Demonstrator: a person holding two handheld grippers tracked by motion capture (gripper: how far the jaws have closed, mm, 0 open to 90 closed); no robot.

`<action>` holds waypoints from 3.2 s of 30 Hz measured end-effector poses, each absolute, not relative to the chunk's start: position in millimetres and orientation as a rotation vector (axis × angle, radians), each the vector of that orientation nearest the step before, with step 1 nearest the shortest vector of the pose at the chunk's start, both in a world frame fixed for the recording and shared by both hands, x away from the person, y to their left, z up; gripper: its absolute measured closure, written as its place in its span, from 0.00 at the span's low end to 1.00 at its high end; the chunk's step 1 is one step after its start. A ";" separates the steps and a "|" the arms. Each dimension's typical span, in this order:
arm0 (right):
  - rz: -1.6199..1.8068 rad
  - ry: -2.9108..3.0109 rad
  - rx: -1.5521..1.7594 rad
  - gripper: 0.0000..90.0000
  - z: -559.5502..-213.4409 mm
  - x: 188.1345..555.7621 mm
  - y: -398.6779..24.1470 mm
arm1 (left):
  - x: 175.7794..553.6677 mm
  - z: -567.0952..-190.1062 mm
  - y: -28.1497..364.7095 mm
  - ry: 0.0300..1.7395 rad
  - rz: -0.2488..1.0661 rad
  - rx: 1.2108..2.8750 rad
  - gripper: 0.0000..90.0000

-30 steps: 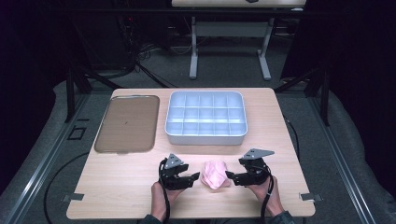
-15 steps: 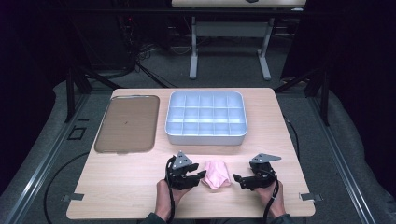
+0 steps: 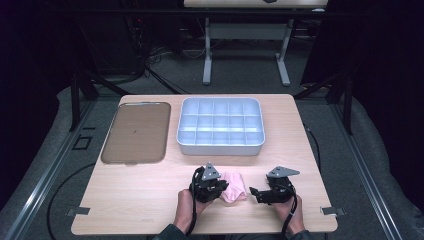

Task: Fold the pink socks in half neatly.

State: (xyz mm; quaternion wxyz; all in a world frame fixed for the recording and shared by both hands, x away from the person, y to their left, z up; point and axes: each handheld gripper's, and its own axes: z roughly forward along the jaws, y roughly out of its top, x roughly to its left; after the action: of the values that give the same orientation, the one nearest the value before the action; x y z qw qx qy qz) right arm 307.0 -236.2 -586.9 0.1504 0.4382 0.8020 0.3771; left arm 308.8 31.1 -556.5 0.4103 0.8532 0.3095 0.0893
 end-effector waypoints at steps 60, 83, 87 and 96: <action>0.936 2.452 1.246 0.94 -551.1 304.4 -190.5 | 312.7 -570.9 20.8 0.869 0.184 2.096 0.96; 0.923 2.462 1.194 0.94 -536.7 303.4 -189.9 | 316.3 -575.4 8.7 0.862 0.156 2.130 0.99; 0.908 2.483 1.134 0.94 -531.6 302.9 -179.5 | 317.6 -576.3 8.4 0.864 0.147 2.124 0.99; 0.956 2.513 1.128 0.94 -537.0 307.2 -172.1 | 321.8 -576.0 13.1 0.830 0.097 2.101 0.96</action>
State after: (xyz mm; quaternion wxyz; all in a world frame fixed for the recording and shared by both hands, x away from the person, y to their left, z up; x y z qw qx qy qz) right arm 307.2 -172.1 -537.0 0.1129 0.3844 0.8564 0.3257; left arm 321.8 13.1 -576.0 0.4260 0.8407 0.3320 0.0390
